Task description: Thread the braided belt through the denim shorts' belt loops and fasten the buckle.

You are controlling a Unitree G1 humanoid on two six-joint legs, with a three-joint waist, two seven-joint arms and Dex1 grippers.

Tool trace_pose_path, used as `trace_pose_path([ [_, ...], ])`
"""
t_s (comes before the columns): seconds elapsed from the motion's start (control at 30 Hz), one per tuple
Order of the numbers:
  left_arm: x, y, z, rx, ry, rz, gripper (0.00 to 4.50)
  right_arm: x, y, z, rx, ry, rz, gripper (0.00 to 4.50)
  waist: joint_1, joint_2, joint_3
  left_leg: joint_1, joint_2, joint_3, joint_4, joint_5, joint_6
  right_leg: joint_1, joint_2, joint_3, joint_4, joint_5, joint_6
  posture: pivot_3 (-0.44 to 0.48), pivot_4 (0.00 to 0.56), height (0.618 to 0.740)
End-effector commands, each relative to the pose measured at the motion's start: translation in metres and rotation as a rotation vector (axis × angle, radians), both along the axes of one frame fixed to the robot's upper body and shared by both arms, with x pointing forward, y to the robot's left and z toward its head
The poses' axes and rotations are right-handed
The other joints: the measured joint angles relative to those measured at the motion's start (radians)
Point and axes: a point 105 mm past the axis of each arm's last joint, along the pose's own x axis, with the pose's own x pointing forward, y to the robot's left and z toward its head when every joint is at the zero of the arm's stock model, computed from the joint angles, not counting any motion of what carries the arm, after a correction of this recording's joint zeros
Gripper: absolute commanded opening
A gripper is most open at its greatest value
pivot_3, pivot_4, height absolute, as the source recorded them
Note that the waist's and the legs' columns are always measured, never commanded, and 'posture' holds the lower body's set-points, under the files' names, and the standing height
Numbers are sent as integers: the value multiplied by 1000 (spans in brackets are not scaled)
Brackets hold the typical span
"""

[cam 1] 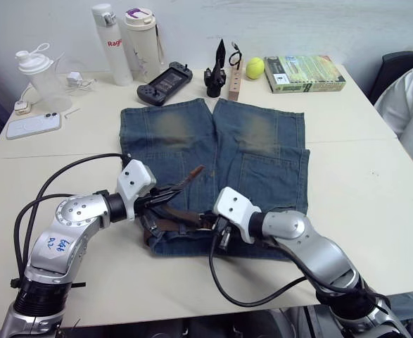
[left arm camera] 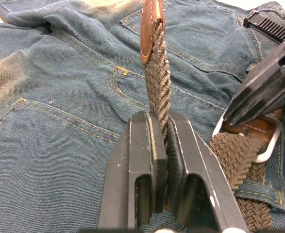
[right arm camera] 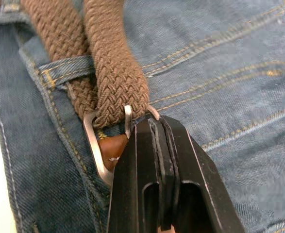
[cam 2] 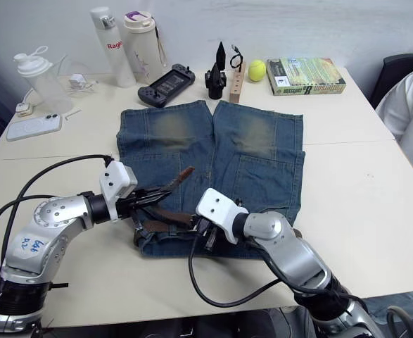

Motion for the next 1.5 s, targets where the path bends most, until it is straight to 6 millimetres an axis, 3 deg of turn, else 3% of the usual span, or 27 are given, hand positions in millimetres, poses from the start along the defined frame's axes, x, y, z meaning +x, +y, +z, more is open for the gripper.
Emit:
trace_pose_path([
  [0.03,1,-2,12,-7,-44,-6,0,-5,-4,-15,-124,-59,47,9,0,0,0,0,0,0,0,0,0,0,0,0,0,0,0,0,150,720],
  [0.23,2,-1,11,-3,-38,2,0,-8,-9,-22,-255,-186,133,9,5,0,0,0,0,0,0,0,0,1,0,0,-1,0,0,0,150,720],
  [0.7,8,-7,13,9,-46,-24,0,-15,-7,-43,-425,-246,270,9,6,0,0,1,0,0,1,0,0,1,0,-1,-1,0,0,0,150,720],
  [0.93,17,-38,32,24,-91,-177,0,-24,-10,-60,-561,-238,402,9,9,-2,-2,2,0,-1,1,0,0,4,0,-2,-2,0,0,0,150,720],
  [1.2,33,-89,58,25,-167,-370,0,-28,-9,-66,-605,-296,444,9,11,-2,-3,5,0,-4,2,0,0,10,0,-5,-4,0,0,0,150,720],
  [1.5,44,-148,69,30,-180,-562,0,-41,-13,-73,-708,-381,592,9,13,-2,-3,6,-1,-4,3,0,0,13,0,-6,-5,-1,2,0,150,720],
])
